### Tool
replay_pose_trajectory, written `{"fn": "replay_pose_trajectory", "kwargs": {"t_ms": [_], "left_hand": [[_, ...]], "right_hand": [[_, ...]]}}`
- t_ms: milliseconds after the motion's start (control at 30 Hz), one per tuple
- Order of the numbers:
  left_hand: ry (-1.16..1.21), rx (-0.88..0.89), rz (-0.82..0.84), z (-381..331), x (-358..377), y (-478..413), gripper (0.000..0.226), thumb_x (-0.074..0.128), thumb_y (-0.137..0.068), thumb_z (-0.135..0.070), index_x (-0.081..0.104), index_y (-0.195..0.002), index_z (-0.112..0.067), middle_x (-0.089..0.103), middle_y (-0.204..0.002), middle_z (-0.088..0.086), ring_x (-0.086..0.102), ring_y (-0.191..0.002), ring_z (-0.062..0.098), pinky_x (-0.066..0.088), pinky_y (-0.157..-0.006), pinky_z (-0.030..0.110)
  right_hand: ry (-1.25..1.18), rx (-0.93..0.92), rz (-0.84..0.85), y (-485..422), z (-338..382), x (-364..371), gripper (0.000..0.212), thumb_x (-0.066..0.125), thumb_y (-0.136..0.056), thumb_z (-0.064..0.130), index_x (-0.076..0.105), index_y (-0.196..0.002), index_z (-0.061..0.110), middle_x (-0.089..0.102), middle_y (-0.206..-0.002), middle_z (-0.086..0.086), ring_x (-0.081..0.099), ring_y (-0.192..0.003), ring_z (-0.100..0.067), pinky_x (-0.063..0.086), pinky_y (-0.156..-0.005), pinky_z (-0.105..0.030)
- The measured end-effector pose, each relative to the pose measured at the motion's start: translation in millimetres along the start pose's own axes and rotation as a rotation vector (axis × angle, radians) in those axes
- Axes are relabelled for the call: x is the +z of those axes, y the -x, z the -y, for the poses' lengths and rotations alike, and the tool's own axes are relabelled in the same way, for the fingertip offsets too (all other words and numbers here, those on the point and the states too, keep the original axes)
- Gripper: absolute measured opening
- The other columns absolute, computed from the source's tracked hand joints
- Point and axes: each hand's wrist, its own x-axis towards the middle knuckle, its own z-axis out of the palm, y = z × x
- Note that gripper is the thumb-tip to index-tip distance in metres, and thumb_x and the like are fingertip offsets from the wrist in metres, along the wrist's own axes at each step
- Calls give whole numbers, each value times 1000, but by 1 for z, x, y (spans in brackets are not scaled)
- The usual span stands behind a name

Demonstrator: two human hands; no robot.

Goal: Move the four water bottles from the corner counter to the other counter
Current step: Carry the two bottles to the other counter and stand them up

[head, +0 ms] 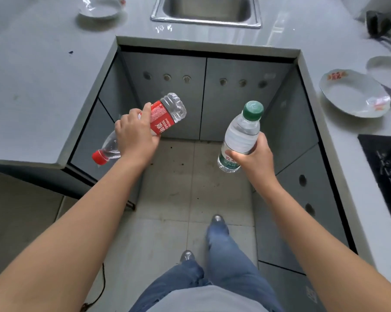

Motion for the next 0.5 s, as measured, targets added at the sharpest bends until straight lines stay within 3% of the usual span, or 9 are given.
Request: {"fn": "replay_pose_trajectory", "kwargs": {"t_ms": [300,500], "left_hand": [[-38,-155,-2,-17,24,-101,71,68,-79,-26,32,-140,-16,50,-127,18,47,-114,36,31,-102,46],[-63,-256,-57,-29,23,-164,71,68,-79,-25,33,-140,-16,50,-129,18,45,-117,36,29,-103,46]], "right_hand": [[-23,-65,177,-136,21,25,61,78,-68,18,48,-121,15,60,-105,7,58,-96,-11,44,-76,-18],[-11,-128,287,-225,43,37,63,79,-68,18,47,-122,16,61,-105,7,59,-97,-11,45,-78,-19]]}}
